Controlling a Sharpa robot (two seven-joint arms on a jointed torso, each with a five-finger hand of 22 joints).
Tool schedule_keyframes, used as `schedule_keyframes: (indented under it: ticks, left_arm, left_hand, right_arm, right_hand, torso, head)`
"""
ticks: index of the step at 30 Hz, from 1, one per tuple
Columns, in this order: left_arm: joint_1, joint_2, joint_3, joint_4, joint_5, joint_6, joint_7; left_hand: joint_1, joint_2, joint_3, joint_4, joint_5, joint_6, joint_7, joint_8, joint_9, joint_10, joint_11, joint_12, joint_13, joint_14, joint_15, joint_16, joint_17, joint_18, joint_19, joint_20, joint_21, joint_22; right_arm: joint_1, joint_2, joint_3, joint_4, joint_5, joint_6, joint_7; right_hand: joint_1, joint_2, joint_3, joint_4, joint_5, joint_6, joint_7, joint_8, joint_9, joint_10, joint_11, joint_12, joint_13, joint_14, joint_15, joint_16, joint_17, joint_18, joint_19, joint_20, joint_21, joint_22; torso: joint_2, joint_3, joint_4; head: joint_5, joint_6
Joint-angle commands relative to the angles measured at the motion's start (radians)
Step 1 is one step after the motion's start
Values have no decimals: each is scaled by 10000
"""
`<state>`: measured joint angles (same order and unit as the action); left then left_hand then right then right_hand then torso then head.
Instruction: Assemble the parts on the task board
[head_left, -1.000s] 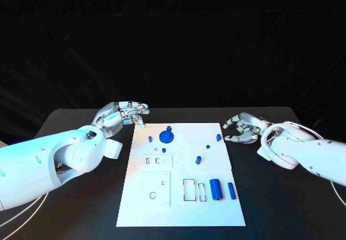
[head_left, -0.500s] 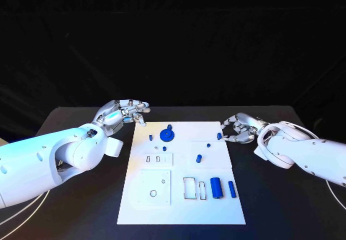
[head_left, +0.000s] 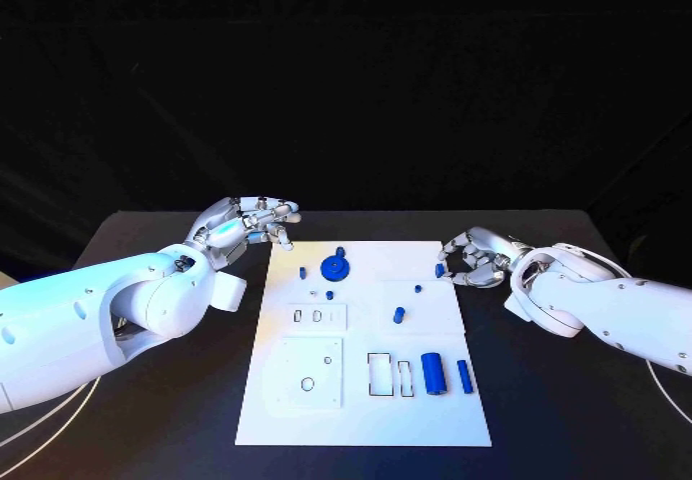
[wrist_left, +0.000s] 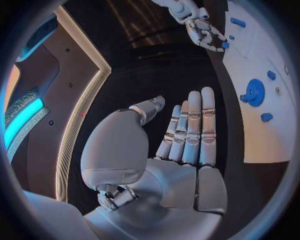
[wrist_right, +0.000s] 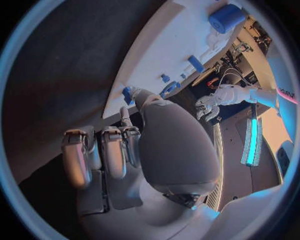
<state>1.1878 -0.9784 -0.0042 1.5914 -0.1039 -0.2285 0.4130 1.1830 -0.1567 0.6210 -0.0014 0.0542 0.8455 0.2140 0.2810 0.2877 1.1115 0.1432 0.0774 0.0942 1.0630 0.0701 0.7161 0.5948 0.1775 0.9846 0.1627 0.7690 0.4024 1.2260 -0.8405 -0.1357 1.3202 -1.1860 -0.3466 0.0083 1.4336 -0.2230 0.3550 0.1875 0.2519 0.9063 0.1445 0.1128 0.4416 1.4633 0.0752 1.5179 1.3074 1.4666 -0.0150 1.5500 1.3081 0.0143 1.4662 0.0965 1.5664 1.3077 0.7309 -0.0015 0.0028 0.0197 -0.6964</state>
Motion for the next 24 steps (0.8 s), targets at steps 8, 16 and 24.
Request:
schedule_keyframes:
  ticks: [8,16,24]
  left_arm:
    - [11,-1,9,31,15,183,45]
    - [12,-7,9,32,12,192,32]
    - [12,-16,9,34,5,201,15]
  left_hand:
    - [73,27,30,-46,17,-87,36,-37,17,-41,37,-47,15,-37,17,-51,-16,48,-85,6,37,26]
    - [73,27,30,-46,17,-87,36,-37,17,-41,37,-47,15,-37,17,-51,-16,48,-85,6,37,26]
    - [73,27,30,-46,17,-87,36,-37,17,-41,37,-47,15,-37,17,-51,-16,48,-85,6,37,26]
  right_arm:
    - [-21,118,-4,-96,-20,223,-16]
    - [-31,197,-6,-145,-23,266,-41]
    - [-49,253,-6,-170,-36,300,-72]
  right_hand:
    - [57,28,170,-19,16,257,-23,112,25,697,-111,102,2242,943,-109,61,2182,-143,1046,-108,44,2631]
    - [26,81,358,-32,-30,576,-114,222,53,740,-191,144,2283,947,-184,63,2194,-143,1046,-180,44,2631]
    - [6,93,419,-43,-66,698,-154,270,67,758,-224,162,2300,949,-213,65,2203,-143,1046,-207,44,2631]
  torso:
    - [-9,10,-4]
    - [-4,12,-9]
    - [-3,6,1]
  head:
    - [16,-36]
    - [23,-54]
    - [17,-78]
